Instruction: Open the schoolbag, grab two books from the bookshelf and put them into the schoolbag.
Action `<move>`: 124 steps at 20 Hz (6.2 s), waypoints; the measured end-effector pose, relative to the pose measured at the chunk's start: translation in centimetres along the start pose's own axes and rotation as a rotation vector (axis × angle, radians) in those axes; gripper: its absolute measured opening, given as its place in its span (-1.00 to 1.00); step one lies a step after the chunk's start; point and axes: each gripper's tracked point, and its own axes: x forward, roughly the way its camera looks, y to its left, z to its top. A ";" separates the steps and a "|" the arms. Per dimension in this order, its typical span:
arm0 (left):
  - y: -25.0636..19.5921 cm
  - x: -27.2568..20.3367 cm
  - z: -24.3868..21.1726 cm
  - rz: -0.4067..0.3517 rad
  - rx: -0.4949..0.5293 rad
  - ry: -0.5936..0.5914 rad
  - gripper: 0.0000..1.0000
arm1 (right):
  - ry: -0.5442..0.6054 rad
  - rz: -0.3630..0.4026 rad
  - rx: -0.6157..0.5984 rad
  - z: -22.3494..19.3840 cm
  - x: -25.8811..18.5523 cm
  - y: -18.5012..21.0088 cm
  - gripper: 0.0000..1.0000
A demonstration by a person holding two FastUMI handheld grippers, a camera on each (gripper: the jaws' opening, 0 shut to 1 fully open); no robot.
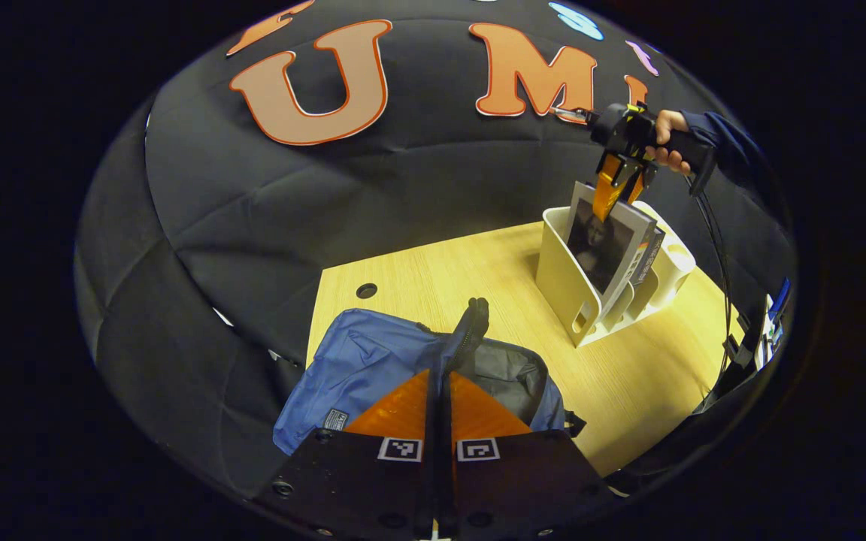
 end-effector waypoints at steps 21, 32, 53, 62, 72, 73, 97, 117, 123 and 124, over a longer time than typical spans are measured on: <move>-1.0 -0.3 0.2 -0.002 0.024 0.021 -0.94 | -0.221 0.524 0.107 -10.3 -13.6 5.2 -0.50; -0.6 -1.0 2.0 -0.014 -0.022 0.029 -0.94 | -0.183 0.692 0.345 -19.3 -3.9 11.8 -0.51; -3.5 -2.5 3.2 -0.128 0.008 0.093 -0.99 | -0.212 0.731 0.487 -20.5 9.2 25.2 -0.52; -5.7 -2.7 3.1 -0.159 0.001 0.096 -0.99 | -0.233 0.770 0.477 -20.7 11.5 29.1 -0.46; -4.4 -2.7 2.6 -0.091 -0.015 0.078 -0.99 | -0.134 0.716 0.418 -21.0 7.7 25.2 0.66; -4.5 -2.7 2.5 -0.085 -0.010 0.081 -0.99 | -0.167 0.719 0.429 -19.9 6.6 24.1 0.73; -7.8 -1.9 0.5 0.023 -0.072 0.121 -0.99 | -0.636 0.113 -0.046 -5.1 -10.9 -6.4 0.85; -7.4 -1.7 -0.6 0.003 -0.143 0.114 -0.99 | 0.010 -0.019 -0.087 -1.3 5.0 -5.8 0.68; -7.9 -1.5 -1.1 -0.003 -0.160 0.116 -0.99 | 0.025 -0.063 -0.002 -0.2 6.1 -6.9 -0.17; -8.0 -1.5 -1.2 -0.005 -0.161 0.118 -0.99 | 0.023 -0.066 0.015 0.0 6.1 -7.5 -0.22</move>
